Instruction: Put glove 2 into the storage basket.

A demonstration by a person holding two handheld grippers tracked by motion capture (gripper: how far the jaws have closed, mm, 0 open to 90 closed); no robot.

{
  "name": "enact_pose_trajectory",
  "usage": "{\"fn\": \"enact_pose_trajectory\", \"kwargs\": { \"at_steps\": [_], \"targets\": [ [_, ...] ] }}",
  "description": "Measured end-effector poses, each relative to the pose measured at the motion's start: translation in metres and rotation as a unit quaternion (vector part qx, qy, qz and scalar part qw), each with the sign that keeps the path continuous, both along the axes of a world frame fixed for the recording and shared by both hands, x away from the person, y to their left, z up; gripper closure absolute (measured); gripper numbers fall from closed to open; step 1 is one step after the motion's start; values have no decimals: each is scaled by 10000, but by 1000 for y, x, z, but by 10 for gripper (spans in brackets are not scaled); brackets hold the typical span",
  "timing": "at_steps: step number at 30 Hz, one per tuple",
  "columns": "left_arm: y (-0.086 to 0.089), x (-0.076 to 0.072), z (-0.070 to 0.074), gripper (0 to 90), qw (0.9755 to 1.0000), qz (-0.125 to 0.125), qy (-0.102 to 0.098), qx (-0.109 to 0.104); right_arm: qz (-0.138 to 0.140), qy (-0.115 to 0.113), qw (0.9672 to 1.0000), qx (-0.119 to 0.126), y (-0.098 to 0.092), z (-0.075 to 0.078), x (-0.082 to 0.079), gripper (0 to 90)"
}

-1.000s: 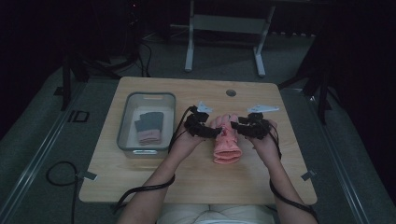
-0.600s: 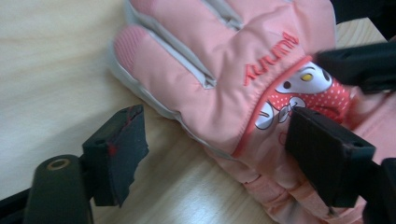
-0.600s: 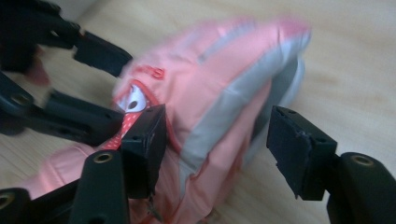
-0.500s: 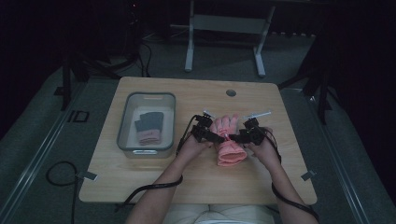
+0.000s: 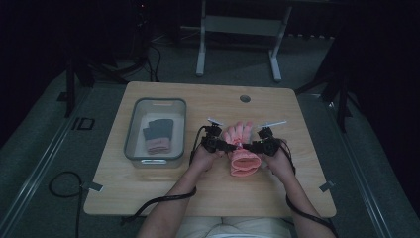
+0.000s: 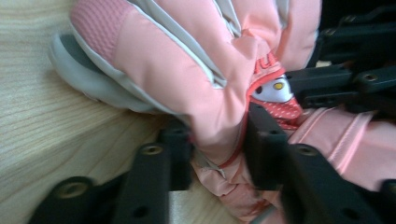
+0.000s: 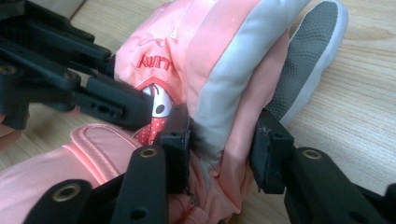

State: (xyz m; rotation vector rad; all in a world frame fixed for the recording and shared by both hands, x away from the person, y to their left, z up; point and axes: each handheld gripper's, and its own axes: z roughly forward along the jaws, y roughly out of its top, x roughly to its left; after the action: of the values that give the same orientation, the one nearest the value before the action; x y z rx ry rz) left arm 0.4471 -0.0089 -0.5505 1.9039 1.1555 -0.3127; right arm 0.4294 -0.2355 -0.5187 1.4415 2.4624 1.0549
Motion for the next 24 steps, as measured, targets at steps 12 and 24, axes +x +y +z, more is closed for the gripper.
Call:
{"fn": "enact_pose_trajectory", "kwargs": {
  "at_steps": [12,24],
  "targets": [
    [-9,-11,42,733,9981,47,-452,420,-108,-241,9993,282,-5,20,-12,676],
    [0,-17,87,741,9947,45,-833,597,-113,-631,9970,433,2,55,-18,681]
  ]
}}
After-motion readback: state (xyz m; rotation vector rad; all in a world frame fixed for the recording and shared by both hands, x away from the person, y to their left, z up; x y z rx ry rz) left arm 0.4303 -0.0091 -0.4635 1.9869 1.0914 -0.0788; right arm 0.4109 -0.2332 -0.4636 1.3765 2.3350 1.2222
